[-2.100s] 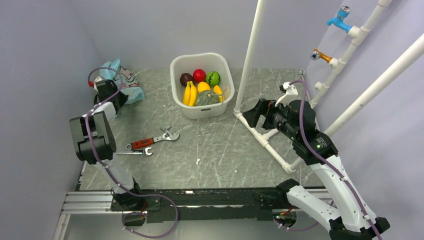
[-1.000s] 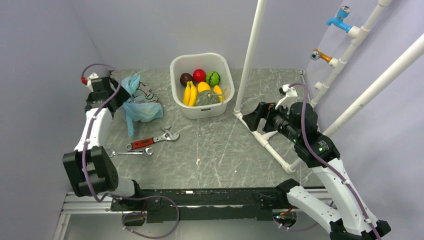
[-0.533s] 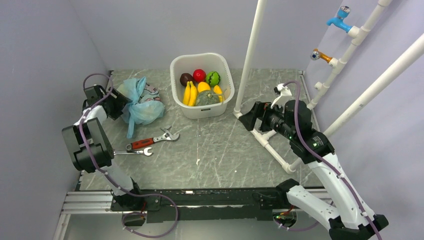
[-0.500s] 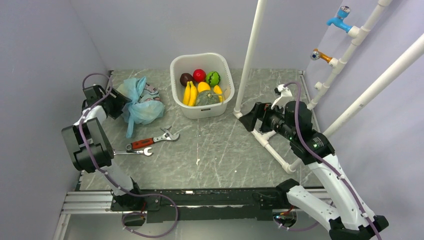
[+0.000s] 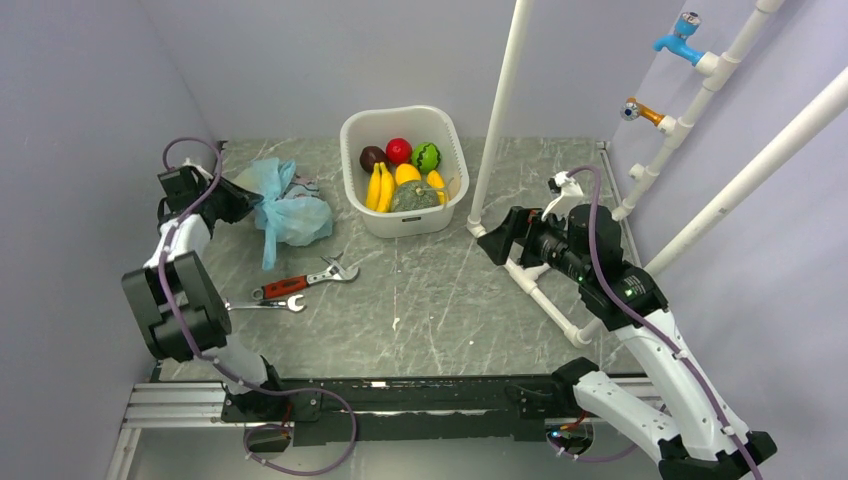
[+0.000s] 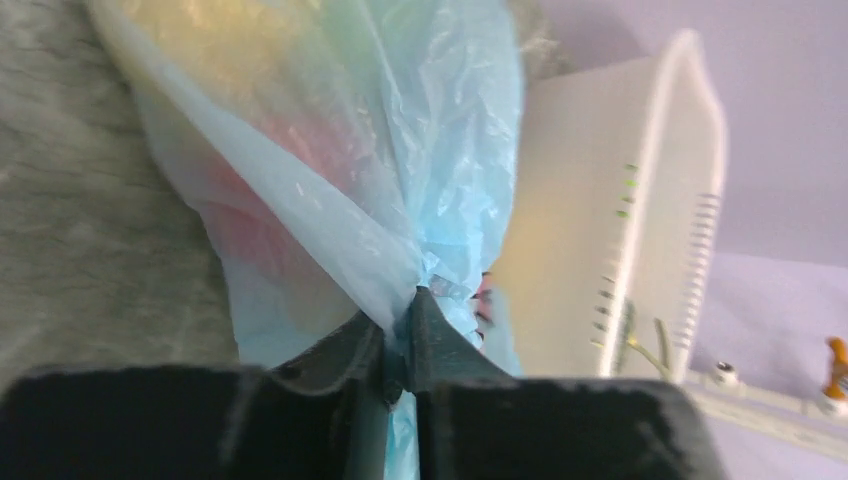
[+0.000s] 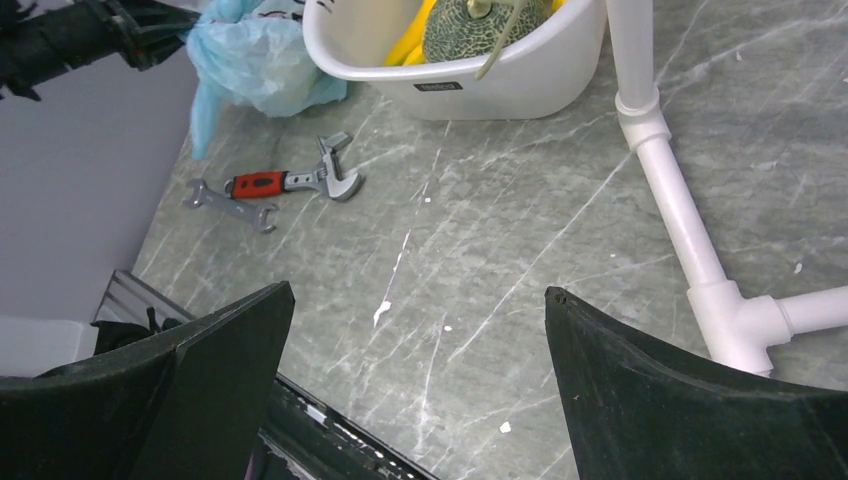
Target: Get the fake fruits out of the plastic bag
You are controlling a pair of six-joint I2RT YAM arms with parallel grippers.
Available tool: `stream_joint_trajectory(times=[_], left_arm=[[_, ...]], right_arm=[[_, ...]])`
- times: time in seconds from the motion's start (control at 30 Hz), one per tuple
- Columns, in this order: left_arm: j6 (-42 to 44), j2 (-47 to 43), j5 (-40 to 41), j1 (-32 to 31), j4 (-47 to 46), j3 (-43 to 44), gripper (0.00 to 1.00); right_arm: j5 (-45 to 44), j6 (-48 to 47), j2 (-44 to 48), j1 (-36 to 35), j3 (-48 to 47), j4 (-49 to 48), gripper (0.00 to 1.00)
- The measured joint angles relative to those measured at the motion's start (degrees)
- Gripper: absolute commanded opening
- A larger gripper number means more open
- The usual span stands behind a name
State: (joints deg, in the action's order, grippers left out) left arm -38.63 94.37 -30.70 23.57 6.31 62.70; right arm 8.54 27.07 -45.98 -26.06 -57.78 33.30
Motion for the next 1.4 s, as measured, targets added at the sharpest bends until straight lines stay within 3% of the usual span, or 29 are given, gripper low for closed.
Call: stream_joint_trajectory(times=[0.1,0.4,0.63,0.77,0.9,1.07,1.2,1.4], left_arm=[[0.09,-6.73,-2.38,-0.02,-0.20,-2.12,0.00],[-0.02,-17.62,-14.08,-1.84,-5.35,-3.02,0.00],[6.38,-22.43,-15.61,-15.52,2.16,-1.40,0.00],[9.14,-26.67,-17.03,-19.76,7.04,-2.40,0.00],[12.79,-33.83,-15.21,-26.23,13.81,-4.28,0.00],[14.03,-42.95,-14.45,-35.04,14.88,-8.22,0.00],[17.94,-40.46,-14.32,-39.60,16.90,-6.97,0.00],[28.85,-19.50,-10.29,-47.71,28.94,5.66,0.00]], right_arm=[[0.07,0.00,-0.50,0.00,0.00,0.02,1.00],[0.70,-0.02,-1.25,0.00,0.00,0.02,1.00],[0.81,-0.02,-1.25,0.00,-0.37,0.02,1.00],[0.79,-0.02,-1.36,0.00,-0.37,-0.04,1.00],[2.14,0.26,-2.60,0.00,-0.15,-1.51,1.00],[5.70,0.59,-5.55,-0.02,0.68,-4.11,1.00],[7.26,0.55,-8.07,-1.79,1.31,-5.46,1.00],[4.85,0.37,-10.23,-12.72,1.38,-5.68,1.00]])
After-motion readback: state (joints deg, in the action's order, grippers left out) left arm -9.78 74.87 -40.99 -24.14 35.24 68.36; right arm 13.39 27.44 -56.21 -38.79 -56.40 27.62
